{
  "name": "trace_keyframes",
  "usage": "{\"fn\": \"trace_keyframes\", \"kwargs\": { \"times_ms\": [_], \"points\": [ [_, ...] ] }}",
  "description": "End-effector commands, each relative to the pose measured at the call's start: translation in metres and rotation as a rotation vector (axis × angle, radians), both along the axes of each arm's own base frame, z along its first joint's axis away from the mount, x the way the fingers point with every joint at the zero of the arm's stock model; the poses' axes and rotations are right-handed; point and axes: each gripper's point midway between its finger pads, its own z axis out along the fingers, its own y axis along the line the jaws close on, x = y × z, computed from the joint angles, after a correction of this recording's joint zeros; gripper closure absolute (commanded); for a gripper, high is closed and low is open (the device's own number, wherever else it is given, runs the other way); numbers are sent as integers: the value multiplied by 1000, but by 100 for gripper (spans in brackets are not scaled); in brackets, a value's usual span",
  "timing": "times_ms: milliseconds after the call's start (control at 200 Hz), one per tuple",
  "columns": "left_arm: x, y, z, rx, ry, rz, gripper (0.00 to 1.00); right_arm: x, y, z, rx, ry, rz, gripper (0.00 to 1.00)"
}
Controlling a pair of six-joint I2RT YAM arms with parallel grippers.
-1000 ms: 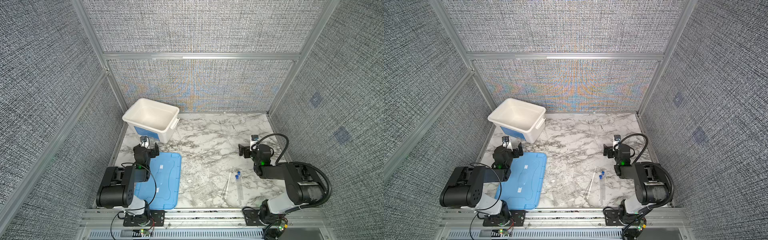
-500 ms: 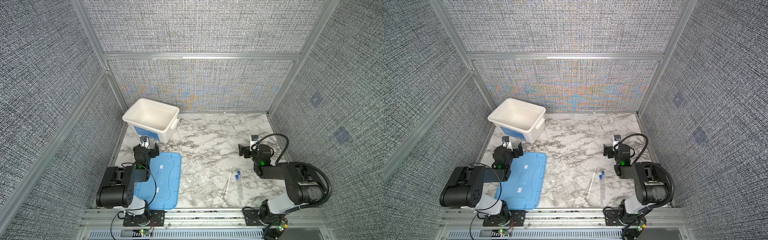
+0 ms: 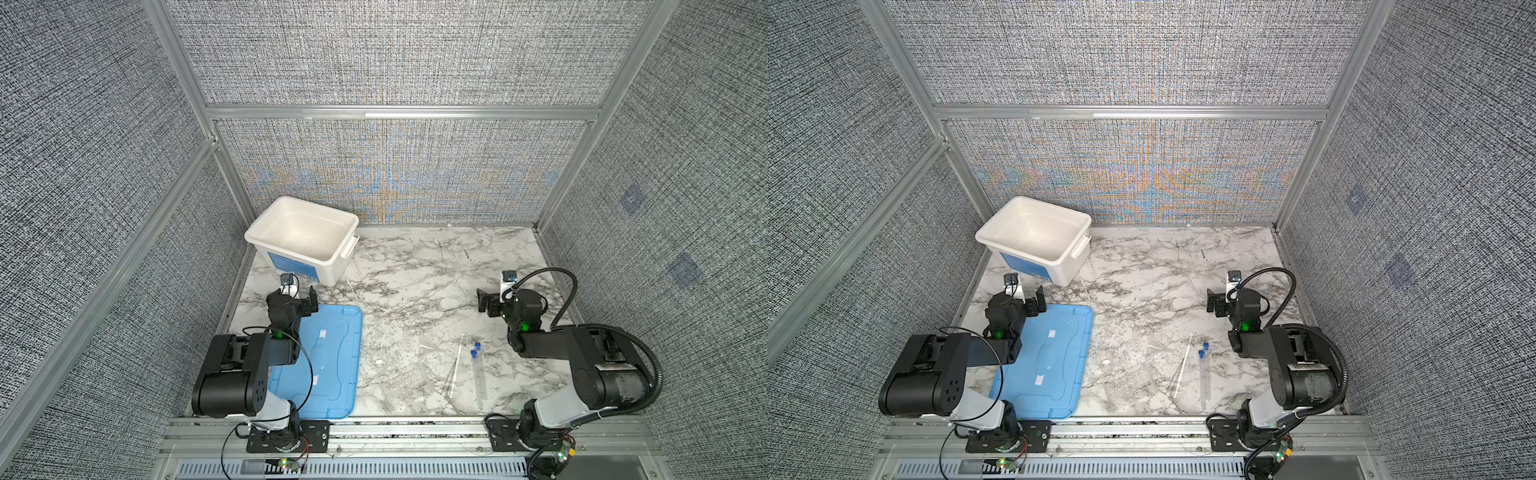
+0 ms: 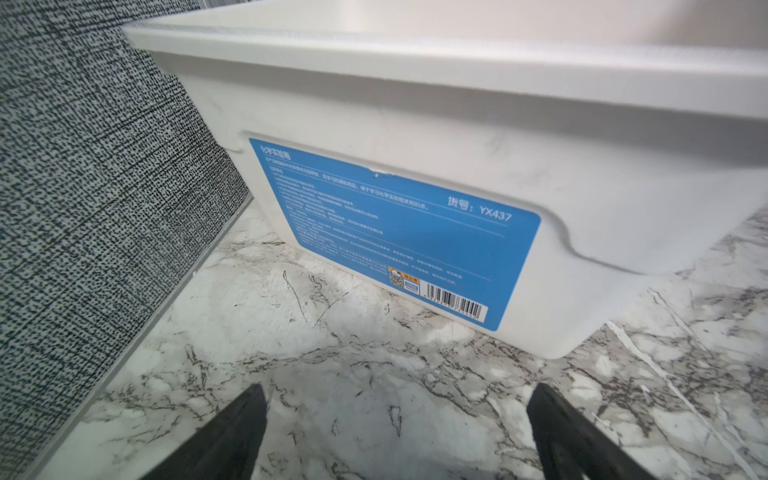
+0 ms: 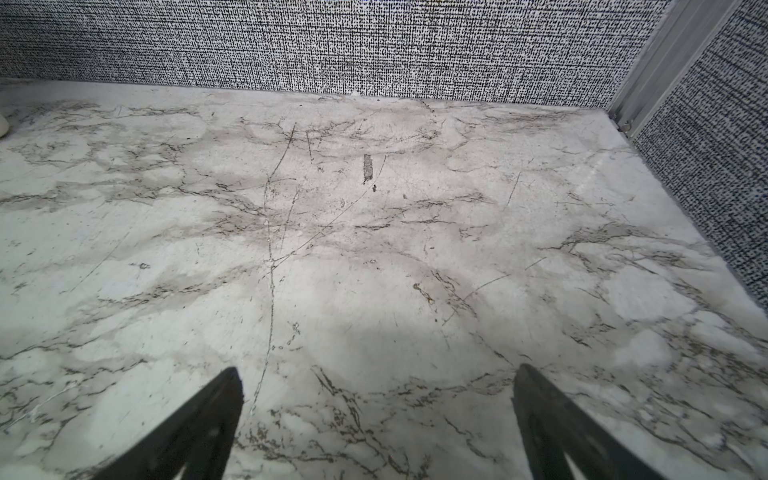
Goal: Organize the chemistry lab equipment
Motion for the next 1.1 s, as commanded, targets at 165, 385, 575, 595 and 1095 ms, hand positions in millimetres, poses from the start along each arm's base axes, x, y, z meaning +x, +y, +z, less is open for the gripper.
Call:
{"fn": "trace_keyframes", "kwargs": {
  "times_ms": [165, 385, 575, 595, 1095],
  "points": [
    [-26, -2, 61, -56, -29, 13, 1, -10, -2, 66, 38, -60, -29, 1],
    [-45, -6, 134, -261, -125, 35, 1, -20, -6, 124, 381, -6, -167, 1],
    [-55, 1, 151, -510, -10, 173, 1, -21, 14, 134, 455, 44, -69, 1],
    [-51, -9, 157, -509, -7, 111, 1, -21, 16, 133, 457, 55, -65, 1],
    [4, -134, 152, -318, 434, -397, 1, -34, 42, 123, 421, 189, 41, 9]
  ]
}}
